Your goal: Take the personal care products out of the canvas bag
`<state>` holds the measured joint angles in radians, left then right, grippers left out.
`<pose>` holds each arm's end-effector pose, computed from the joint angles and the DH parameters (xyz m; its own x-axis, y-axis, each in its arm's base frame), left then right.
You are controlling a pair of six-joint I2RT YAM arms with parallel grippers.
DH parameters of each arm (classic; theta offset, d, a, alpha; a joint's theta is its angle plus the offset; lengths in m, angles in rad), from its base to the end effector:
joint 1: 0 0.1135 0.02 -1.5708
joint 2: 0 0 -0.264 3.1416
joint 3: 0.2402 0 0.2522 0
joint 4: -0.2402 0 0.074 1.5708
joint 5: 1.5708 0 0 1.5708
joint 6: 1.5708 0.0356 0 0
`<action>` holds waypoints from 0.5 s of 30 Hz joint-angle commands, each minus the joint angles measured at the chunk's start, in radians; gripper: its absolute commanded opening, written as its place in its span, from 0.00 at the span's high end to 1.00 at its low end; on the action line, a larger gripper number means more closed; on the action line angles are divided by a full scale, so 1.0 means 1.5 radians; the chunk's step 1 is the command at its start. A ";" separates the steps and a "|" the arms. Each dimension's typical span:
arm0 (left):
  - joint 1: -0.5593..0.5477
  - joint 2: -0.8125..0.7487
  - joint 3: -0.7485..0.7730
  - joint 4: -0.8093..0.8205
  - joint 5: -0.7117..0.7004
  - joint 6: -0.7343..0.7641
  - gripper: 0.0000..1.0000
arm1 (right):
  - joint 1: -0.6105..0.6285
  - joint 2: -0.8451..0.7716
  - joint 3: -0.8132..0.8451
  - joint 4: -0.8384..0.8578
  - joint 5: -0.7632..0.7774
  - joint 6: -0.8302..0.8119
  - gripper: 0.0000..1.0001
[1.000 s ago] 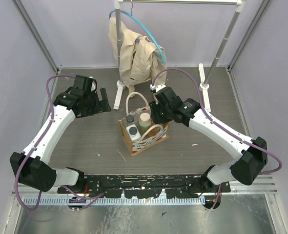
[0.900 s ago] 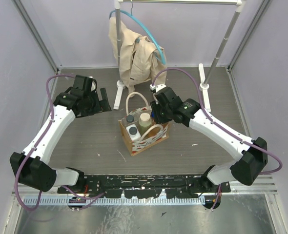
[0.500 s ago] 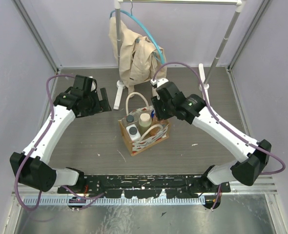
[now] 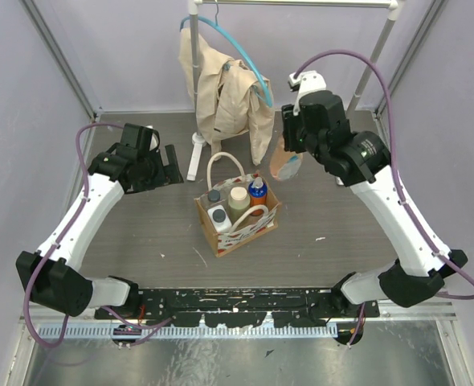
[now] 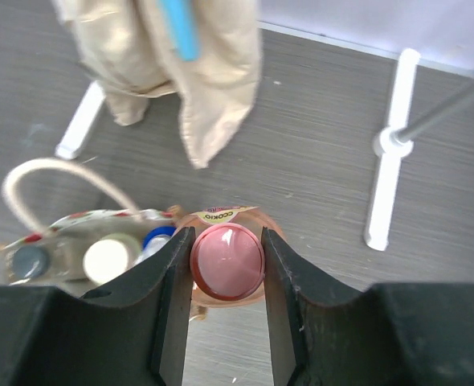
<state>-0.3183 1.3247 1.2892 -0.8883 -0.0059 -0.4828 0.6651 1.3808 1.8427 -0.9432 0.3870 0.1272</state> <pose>0.2553 -0.0839 0.3334 -0.8149 -0.2203 -0.5361 -0.0776 0.9581 -0.2757 0.2109 0.1483 0.4861 -0.4004 -0.1647 -0.9014 -0.2596 0.9638 -0.0609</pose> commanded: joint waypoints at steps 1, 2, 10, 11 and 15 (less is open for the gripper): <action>-0.006 -0.006 0.027 -0.007 0.003 0.005 0.02 | -0.092 -0.027 0.011 0.085 -0.011 -0.021 0.83; -0.006 -0.004 0.026 -0.006 0.004 0.006 0.02 | -0.110 -0.030 -0.009 0.100 -0.025 -0.021 0.83; -0.010 0.010 0.024 -0.001 0.014 0.005 0.02 | -0.224 -0.051 -0.260 0.294 -0.060 -0.008 0.83; -0.010 0.011 0.026 -0.001 0.014 0.004 0.02 | -0.237 -0.053 -0.290 0.326 -0.060 -0.008 0.84; -0.013 0.011 0.028 -0.003 0.005 0.002 0.02 | -0.285 -0.044 -0.386 0.420 -0.079 0.007 0.84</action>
<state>-0.3305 1.3384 1.2942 -0.8879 -0.0013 -0.4828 0.2913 1.3598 1.3033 -0.6380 0.2867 0.1112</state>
